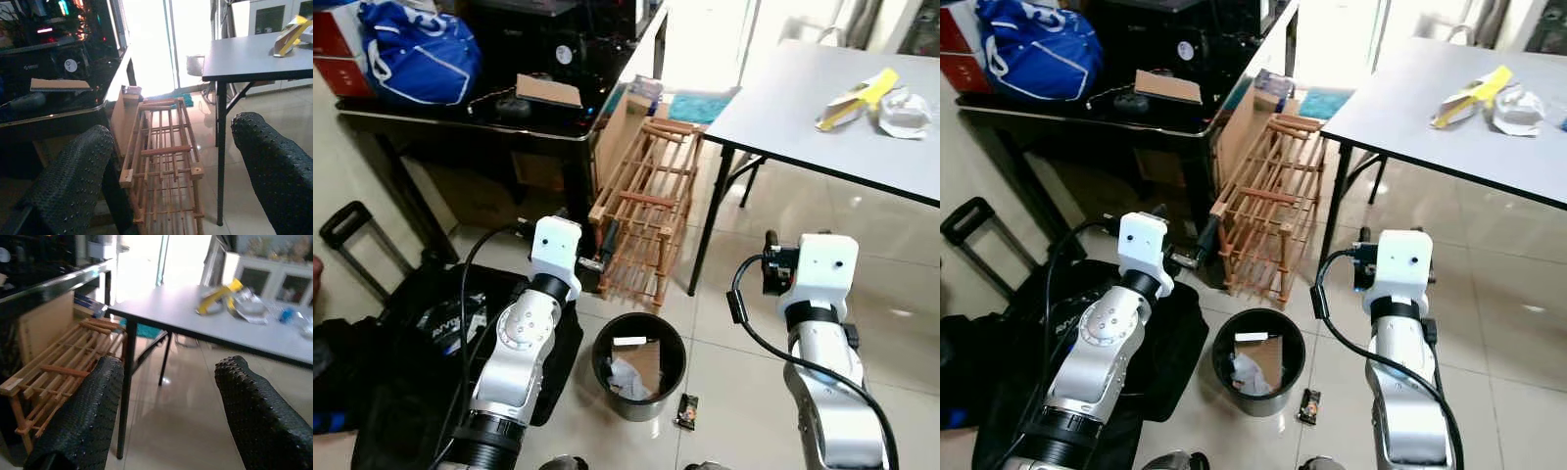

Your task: Picking trash to rubbish bin

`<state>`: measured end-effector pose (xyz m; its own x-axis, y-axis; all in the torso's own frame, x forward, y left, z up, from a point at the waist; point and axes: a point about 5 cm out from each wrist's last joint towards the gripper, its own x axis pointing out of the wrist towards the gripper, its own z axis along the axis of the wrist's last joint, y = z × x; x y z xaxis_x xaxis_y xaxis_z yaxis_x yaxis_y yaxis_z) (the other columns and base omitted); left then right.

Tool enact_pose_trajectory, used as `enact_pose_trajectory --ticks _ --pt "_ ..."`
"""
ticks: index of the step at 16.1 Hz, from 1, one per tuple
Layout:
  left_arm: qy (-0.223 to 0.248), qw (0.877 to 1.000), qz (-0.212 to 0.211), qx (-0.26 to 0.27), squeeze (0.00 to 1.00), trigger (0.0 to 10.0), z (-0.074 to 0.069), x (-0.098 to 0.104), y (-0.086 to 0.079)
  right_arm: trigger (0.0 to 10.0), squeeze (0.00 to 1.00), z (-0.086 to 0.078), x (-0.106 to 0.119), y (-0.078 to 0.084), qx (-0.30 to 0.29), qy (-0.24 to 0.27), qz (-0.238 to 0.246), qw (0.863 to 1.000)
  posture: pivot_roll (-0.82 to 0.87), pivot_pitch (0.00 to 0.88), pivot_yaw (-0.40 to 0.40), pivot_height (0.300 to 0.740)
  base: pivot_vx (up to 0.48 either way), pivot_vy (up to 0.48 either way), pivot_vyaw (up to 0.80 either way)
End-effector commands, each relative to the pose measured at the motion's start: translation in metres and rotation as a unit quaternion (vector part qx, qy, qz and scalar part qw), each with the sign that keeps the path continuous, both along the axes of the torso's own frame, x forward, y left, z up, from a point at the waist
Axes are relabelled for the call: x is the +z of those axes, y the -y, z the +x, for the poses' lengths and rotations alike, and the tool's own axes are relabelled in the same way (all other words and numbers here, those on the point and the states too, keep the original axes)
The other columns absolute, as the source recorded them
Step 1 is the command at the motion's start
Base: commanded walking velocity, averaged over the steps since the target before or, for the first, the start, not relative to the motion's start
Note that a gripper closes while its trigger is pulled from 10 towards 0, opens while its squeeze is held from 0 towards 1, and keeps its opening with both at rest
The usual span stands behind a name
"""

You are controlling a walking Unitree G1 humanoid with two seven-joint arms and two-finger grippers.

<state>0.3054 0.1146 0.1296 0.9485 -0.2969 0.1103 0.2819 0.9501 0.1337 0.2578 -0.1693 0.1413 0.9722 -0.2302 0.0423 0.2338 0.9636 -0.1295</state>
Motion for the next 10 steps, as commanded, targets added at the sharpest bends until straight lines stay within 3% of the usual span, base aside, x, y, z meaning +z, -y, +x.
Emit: enact_pose_trajectory --ticks 1,7,10 --pt "0.0 1.0 -0.001 0.004 0.0 10.0 0.0016 0.0005 -0.0001 10.0 0.0 -0.004 0.0025 0.0029 -0.015 0.001 0.011 1.0 -0.07 0.052 0.05 0.74 0.0 0.0 0.0" --pt "-0.006 1.0 -0.005 -0.015 0.0 10.0 0.0037 -0.0015 0.0085 10.0 0.0 -0.004 0.0041 0.0024 -0.006 -0.004 0.014 1.0 -0.09 0.058 0.048 0.74 0.0 0.0 0.0" --pt "-0.011 1.0 -0.008 -0.018 0.0 10.0 0.0031 -0.0037 0.0095 10.0 0.0 -0.0041 0.0027 -0.0028 0.001 -0.011 0.02 1.0 -0.1 0.06 0.044 0.74 0.0 -0.36 0.0"
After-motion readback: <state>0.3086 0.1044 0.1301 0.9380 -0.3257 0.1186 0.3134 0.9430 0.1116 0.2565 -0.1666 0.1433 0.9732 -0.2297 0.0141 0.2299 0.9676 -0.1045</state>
